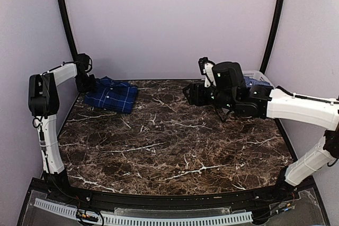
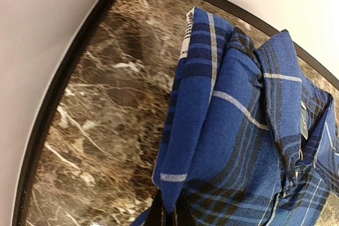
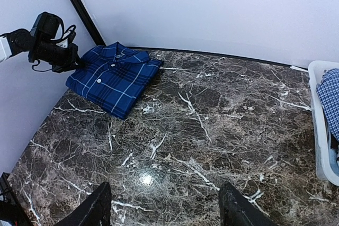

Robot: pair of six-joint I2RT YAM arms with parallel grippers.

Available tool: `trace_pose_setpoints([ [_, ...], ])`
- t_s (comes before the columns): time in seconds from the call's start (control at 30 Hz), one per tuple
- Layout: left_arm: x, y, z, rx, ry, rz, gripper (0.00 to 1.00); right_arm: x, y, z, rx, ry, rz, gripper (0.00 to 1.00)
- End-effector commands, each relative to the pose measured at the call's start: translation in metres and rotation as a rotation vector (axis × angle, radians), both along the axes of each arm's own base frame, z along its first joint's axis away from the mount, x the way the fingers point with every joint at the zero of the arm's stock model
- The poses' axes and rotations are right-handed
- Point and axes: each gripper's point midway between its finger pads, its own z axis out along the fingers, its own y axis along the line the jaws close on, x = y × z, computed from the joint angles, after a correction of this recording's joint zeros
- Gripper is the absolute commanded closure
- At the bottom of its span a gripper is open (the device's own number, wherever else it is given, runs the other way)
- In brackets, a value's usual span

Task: Fold and stack the long sleeve shirts
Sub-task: Move the square-folded shirt to the corner of the board.

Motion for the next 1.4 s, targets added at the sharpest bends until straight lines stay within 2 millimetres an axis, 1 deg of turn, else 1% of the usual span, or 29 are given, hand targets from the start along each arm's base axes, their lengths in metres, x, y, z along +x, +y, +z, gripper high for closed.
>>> trace_pose_setpoints([
  [0.0,0.001,0.031,0.019,0.041,-0.009,0.045,1.0,0.003,0.006,0.013,0.026,-0.017,0.02,0.34],
  [0.03,0.001,0.036,0.018,0.04,-0.007,0.049,1.0,0.003,0.007,0.012,0.026,-0.015,0.022,0.34],
  [0.1,0.005,0.043,0.024,0.039,-0.019,0.052,1.0,0.003,0.007,0.012,0.027,-0.013,0.025,0.34],
  [0.13,0.005,0.045,0.02,0.037,-0.004,0.053,1.0,0.003,0.008,0.011,0.025,-0.011,0.027,0.34],
  [0.17,0.007,0.049,0.024,0.035,-0.013,0.054,1.0,0.003,0.008,0.011,0.026,-0.011,0.028,0.34],
  [0.2,0.007,0.051,0.02,0.033,-0.003,0.056,1.0,0.003,0.009,0.011,0.025,-0.009,0.03,0.34],
  [0.23,0.009,0.052,0.023,0.034,-0.011,0.052,1.0,0.003,0.009,0.01,0.026,-0.007,0.031,0.34],
  [0.27,0.009,0.054,0.021,0.035,-0.004,0.054,1.0,0.003,0.009,0.01,0.026,-0.006,0.032,0.34],
  [0.3,0.012,0.055,0.025,0.037,-0.015,0.053,1.0,0.003,0.009,0.01,0.026,-0.004,0.033,0.34],
  [0.33,0.013,0.057,0.022,0.036,-0.005,0.054,1.0,0.002,0.009,0.01,0.027,-0.003,0.035,0.34],
  [0.37,0.016,0.058,0.026,0.037,-0.014,0.056,1.0,0.002,0.01,0.009,0.027,-0.003,0.037,0.34],
  [0.4,0.015,0.059,0.022,0.034,-0.001,0.059,1.0,0.002,0.01,0.009,0.026,-0.001,0.037,0.34],
  [0.47,0.017,0.059,0.021,0.027,-0.002,0.058,1.0,0.002,0.01,0.008,0.025,0.001,0.036,0.34],
  [0.67,0.02,0.063,0.019,0.026,-0.004,0.069,1.0,0.001,0.008,0.007,0.027,0.008,0.032,0.34],
  [0.7,0.021,0.063,0.022,0.025,-0.008,0.068,1.0,0.001,0.008,0.006,0.026,0.01,0.031,0.34],
  [0.8,0.022,0.065,0.022,0.026,-0.008,0.072,0.96,0.0,0.007,0.006,0.025,0.014,0.032,0.34],
  [0.87,0.021,0.068,0.023,0.024,-0.008,0.078,0.87,0.0,0.007,0.006,0.027,0.014,0.031,0.34],
  [0.9,0.021,0.068,0.024,0.023,-0.007,0.079,0.8,0.0,0.007,0.006,0.028,0.016,0.032,0.34],
  [0.93,0.022,0.068,0.026,0.024,-0.012,0.079,0.77,0.0,0.007,0.006,0.028,0.016,0.031,0.34],
  [1.0,0.023,0.068,0.03,0.025,-0.017,0.074,0.67,0.0,0.007,0.006,0.029,0.018,0.033,0.34],
  [1.03,0.022,0.068,0.032,0.026,-0.017,0.074,0.56,0.0,0.008,0.006,0.029,0.021,0.033,0.33],
  [1.07,0.023,0.069,0.035,0.031,-0.023,0.076,0.52,0.0,0.007,0.005,0.028,0.022,0.032,0.33],
  [1.1,0.023,0.069,0.037,0.033,-0.023,0.076,0.44,0.0,0.007,0.005,0.029,0.024,0.032,0.33],
  [1.13,0.023,0.069,0.041,0.031,-0.031,0.075,0.41,0.0,0.007,0.005,0.03,0.024,0.03,0.32],
  [1.17,0.023,0.068,0.044,0.027,-0.035,0.073,0.35,0.0,0.007,0.005,0.032,0.026,0.028,0.3],
  [1.27,0.023,0.06,0.05,0.001,-0.048,0.055,0.28,0.0,0.005,0.004,0.032,0.032,0.016,0.24],
  [1.3,0.023,0.055,0.055,-0.001,-0.056,0.045,0.25,0.0,0.004,0.004,0.034,0.032,0.01,0.21],
  [1.33,0.022,0.052,0.055,-0.005,-0.055,0.037,0.23,0.001,0.003,0.003,0.033,0.033,0.007,0.17],
  [1.37,0.02,0.043,0.059,-0.008,-0.057,0.022,0.22,0.001,0.002,0.003,0.032,0.032,0.0,0.11],
])
